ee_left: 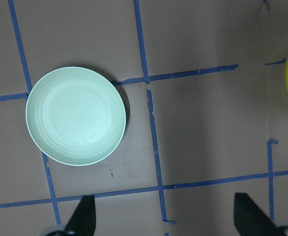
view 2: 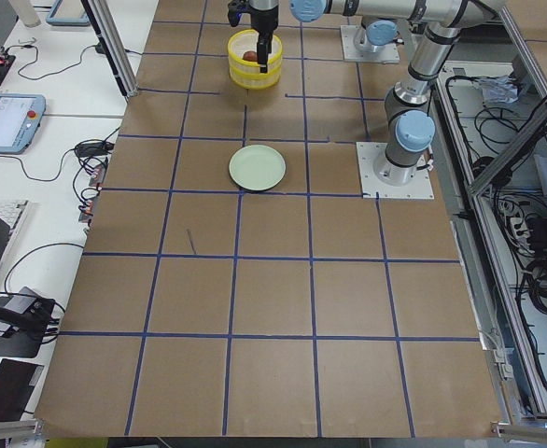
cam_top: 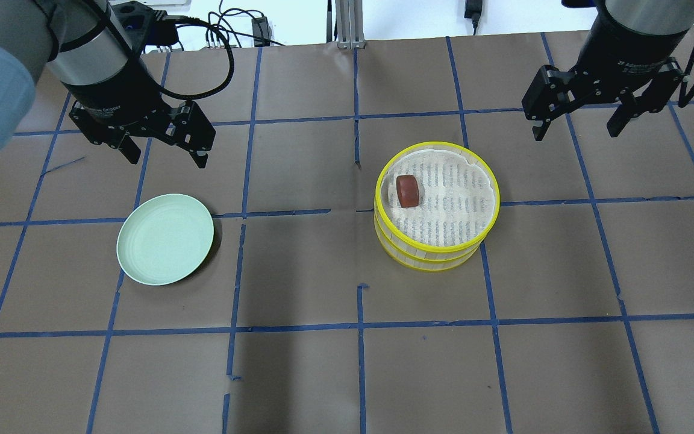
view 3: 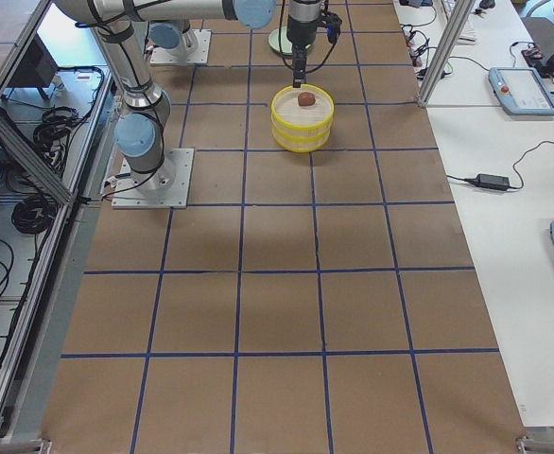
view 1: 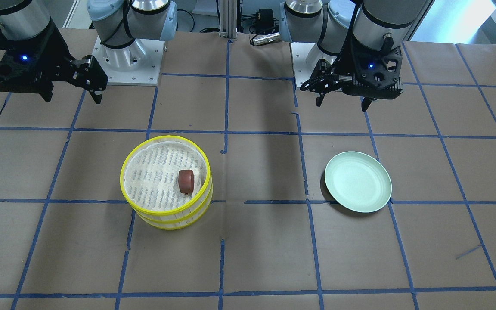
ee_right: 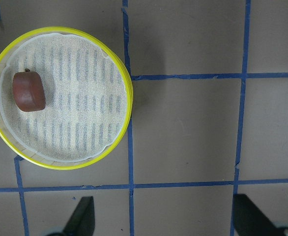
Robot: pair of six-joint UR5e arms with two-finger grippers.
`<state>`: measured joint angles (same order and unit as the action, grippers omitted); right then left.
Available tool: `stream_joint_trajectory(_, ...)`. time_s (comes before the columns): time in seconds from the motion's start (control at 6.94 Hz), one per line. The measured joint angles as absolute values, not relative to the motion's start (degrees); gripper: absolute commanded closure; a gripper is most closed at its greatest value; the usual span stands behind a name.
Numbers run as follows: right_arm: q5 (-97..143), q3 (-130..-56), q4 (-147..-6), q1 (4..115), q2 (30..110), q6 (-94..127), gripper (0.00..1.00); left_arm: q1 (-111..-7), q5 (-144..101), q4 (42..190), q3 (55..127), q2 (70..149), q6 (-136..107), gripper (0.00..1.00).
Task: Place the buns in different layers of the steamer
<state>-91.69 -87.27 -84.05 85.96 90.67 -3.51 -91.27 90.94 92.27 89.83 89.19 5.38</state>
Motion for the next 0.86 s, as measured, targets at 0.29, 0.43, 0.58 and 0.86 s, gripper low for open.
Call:
stream_joint_trajectory(0.29, -91.63, -87.43, -83.97, 86.03, 90.7, -3.43, 0.0, -91.29, 90.96, 91.82, 89.95, 89.45, 5.3, 0.0)
stream_joint_trajectory(0.43, -91.6, -87.49, -84.03, 86.04, 90.7, -3.38, 0.0, -91.31, 90.95, 91.78, 89.98, 89.51, 5.21, 0.0)
stream_joint_trajectory(0.58, -91.59, -87.52, -84.15, 86.04, 90.7, -3.35, 0.0, -91.31, 90.91, 91.67, 90.02, 89.54, 5.16, 0.0)
stream_joint_trajectory(0.86, -91.58, -87.54, -84.18, 86.07, 90.7, -3.34, 0.0, -91.31, 90.94, 91.38, 90.03, 89.56, 5.16, 0.0)
